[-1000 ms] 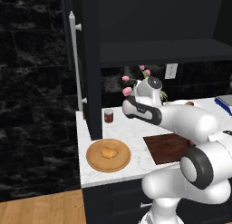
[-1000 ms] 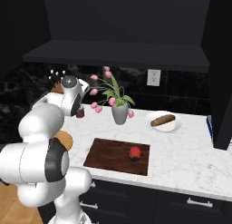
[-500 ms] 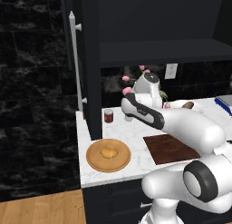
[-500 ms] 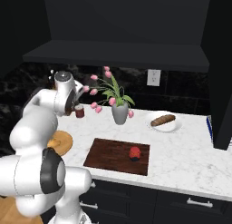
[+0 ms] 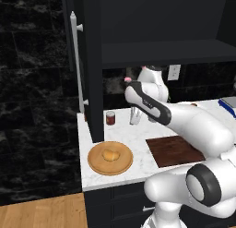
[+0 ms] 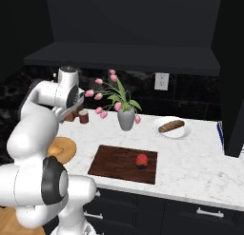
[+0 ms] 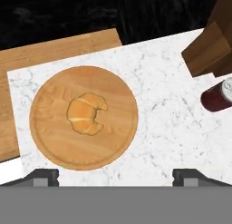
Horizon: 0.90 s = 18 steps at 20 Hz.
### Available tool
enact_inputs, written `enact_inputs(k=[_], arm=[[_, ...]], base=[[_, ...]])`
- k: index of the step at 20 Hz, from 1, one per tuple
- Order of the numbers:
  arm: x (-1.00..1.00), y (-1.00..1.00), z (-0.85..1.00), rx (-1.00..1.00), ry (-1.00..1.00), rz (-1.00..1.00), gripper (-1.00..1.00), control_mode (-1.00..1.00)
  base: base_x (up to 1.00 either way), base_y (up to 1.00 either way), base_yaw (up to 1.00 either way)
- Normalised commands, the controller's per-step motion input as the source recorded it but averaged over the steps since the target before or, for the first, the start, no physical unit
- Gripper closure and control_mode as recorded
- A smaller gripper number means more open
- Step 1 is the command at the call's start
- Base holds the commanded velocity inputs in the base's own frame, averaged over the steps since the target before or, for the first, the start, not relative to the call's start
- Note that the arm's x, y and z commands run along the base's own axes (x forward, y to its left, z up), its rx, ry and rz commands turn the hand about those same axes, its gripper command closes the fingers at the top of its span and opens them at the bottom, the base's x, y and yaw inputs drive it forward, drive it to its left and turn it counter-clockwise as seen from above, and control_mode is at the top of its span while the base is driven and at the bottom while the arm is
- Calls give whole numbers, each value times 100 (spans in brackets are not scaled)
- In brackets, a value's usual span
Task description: From the different types of pastries on the counter, select a croissant and place it on the cutting board. Then retrieve a jar of jam from the cabinet and place it alongside the croissant on the cutting board.
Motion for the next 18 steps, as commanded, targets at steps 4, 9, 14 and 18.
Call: enact_inputs(k=[4, 9, 14, 18], arm=[[-64, 51, -1, 0, 6, 3, -100, -100], [-52, 45, -12, 0, 6, 3, -100, -100], [-28, 13, -24, 0, 11, 0, -100, -100], [-11, 2, -30, 0, 12, 0, -100, -100]], base=[[0, 0, 0], [0, 0, 0], [0, 0, 0], [0, 0, 0]])
